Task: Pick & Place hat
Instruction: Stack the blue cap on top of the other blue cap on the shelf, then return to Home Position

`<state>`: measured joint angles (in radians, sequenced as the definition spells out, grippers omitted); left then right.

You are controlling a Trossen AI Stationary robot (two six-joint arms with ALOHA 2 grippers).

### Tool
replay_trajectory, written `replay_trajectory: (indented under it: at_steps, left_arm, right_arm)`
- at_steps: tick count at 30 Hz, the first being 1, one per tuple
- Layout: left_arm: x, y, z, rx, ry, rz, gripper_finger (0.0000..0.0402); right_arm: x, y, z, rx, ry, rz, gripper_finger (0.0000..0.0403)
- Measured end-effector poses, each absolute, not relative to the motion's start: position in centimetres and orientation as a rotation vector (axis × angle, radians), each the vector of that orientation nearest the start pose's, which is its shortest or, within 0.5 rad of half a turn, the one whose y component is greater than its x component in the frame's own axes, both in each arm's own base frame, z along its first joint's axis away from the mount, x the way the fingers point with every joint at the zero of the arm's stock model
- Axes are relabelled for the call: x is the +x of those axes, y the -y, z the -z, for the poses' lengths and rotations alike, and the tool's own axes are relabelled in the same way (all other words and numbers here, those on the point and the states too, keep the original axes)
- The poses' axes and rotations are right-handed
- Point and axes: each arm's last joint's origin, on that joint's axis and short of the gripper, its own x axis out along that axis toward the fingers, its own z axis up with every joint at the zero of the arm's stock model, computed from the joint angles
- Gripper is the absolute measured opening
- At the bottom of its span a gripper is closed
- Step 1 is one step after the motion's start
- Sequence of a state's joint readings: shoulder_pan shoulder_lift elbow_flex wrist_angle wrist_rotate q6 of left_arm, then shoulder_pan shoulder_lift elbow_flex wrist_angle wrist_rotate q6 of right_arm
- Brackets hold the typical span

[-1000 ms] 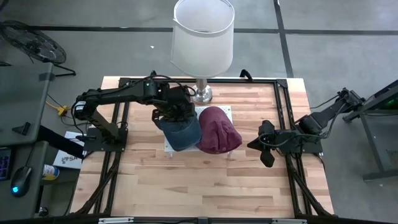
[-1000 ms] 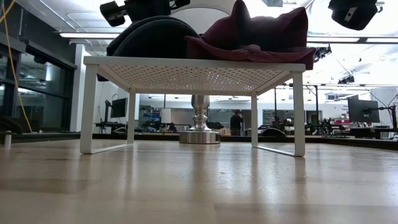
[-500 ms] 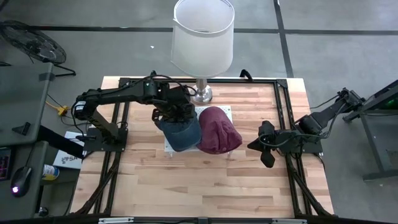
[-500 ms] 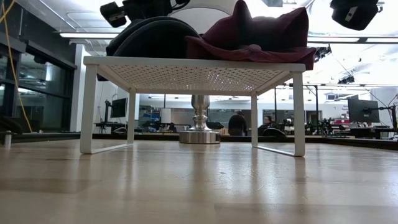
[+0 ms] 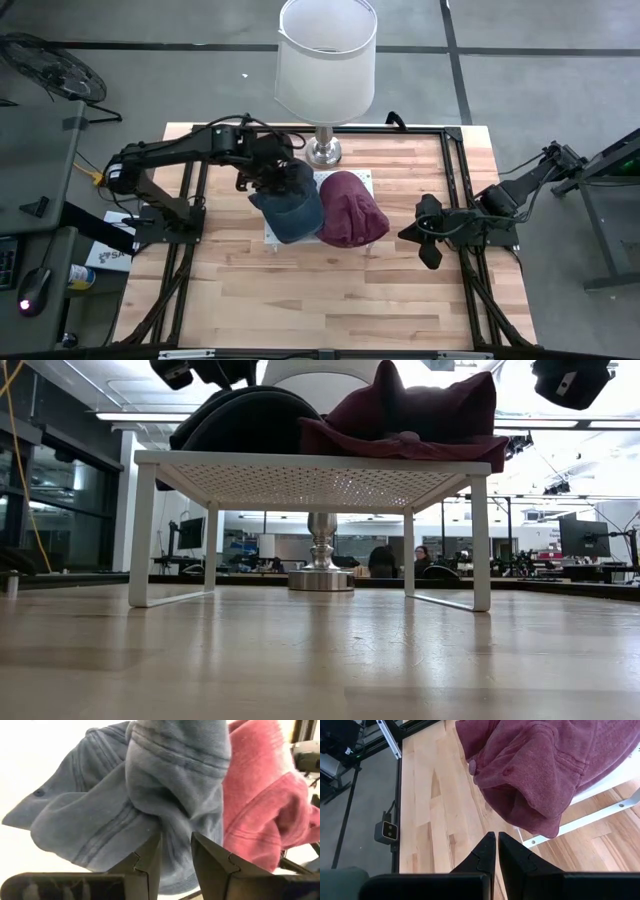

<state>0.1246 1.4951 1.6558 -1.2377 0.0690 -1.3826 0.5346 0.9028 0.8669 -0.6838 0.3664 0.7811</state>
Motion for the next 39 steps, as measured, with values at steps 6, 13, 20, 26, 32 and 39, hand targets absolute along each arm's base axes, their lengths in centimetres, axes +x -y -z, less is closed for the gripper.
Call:
replay_trajectory:
  at_steps: [6, 13, 20, 26, 32, 39]
  left_arm:
    - [26.5, -3.2, -39.0, -1.292, -0.817, -0.772, 0.0102]
    - [25.6, -3.2, -39.9, -1.233, -0.789, -0.718, 0.0102]
    - [24.5, -3.2, -41.1, -1.087, -0.723, -0.656, 0.0102]
    - [22.9, -3.2, -42.7, -0.946, -0.631, -0.61, 0.0102]
    - [20.3, -3.2, -44.5, -0.807, -0.518, -0.623, 0.0102]
    - [17.9, -3.0, -45.7, -0.647, -0.477, -0.588, 0.0102]
  right_arm:
    - [15.6, -8.0, -29.9, 0.445, -0.665, 0.099, 0.0013]
    - [15.6, -8.0, -29.9, 0.453, -0.665, 0.1, 0.0013]
    - [15.6, -8.0, -30.0, 0.453, -0.663, 0.102, 0.0013]
    - [15.6, -8.0, -30.0, 0.457, -0.656, 0.1, 0.0013]
    - [15.5, -8.0, -30.2, 0.46, -0.644, 0.103, 0.0013]
    - [15.1, -7.6, -30.8, 0.468, -0.584, 0.124, 0.0013]
